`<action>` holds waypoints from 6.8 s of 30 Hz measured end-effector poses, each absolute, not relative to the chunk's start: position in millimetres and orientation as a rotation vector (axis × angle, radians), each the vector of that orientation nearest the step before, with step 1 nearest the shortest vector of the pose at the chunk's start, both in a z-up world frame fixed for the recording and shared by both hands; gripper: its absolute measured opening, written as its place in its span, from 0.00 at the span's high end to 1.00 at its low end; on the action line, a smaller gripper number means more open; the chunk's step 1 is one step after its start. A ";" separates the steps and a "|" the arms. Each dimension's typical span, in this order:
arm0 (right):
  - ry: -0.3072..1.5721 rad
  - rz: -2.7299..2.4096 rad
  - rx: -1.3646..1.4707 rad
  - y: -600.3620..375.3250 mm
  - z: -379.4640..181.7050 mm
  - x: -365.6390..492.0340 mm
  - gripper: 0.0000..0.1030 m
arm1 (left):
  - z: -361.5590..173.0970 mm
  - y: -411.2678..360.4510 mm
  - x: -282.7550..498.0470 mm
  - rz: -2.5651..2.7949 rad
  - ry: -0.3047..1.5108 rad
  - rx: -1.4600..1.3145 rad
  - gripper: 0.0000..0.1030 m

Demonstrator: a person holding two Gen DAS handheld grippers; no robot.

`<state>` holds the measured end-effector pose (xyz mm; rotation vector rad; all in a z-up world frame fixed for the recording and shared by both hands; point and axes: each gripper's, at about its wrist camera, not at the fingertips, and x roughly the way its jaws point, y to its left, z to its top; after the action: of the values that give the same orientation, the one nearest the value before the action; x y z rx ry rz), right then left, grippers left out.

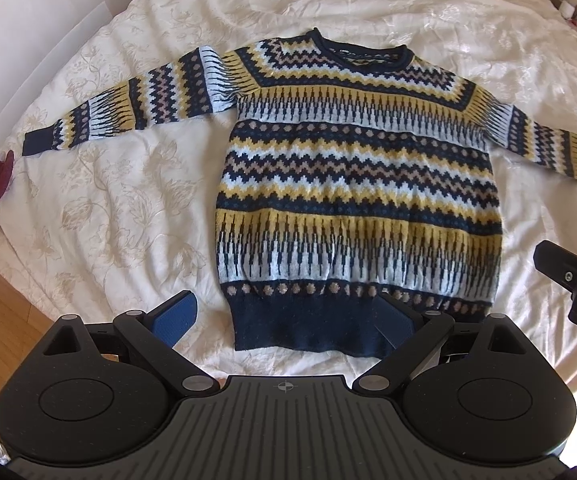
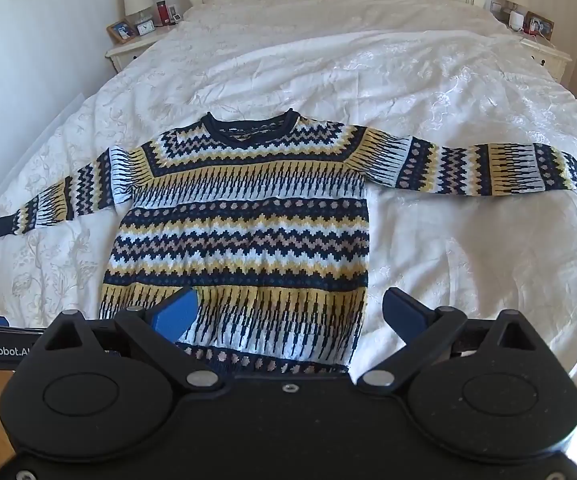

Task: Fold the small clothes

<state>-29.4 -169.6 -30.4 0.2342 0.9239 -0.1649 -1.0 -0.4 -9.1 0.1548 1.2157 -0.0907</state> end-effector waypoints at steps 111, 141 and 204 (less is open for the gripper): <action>1.032 -0.559 0.633 -674.8 -123.2 32.6 0.20 | -48.8 -163.1 144.1 -0.077 1.189 0.175 0.15; 0.771 -0.345 0.722 -515.7 -47.7 132.3 0.79 | -57.5 -58.4 184.9 -0.134 1.171 0.190 0.15; 1.018 -0.341 0.334 -304.3 -171.6 207.8 0.39 | -182.7 -35.9 290.6 -0.194 1.246 0.328 0.15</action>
<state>207.8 -304.3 -171.6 0.3338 1.0176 -0.3414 290.6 -35.9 -182.7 0.3281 1.2462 -0.1935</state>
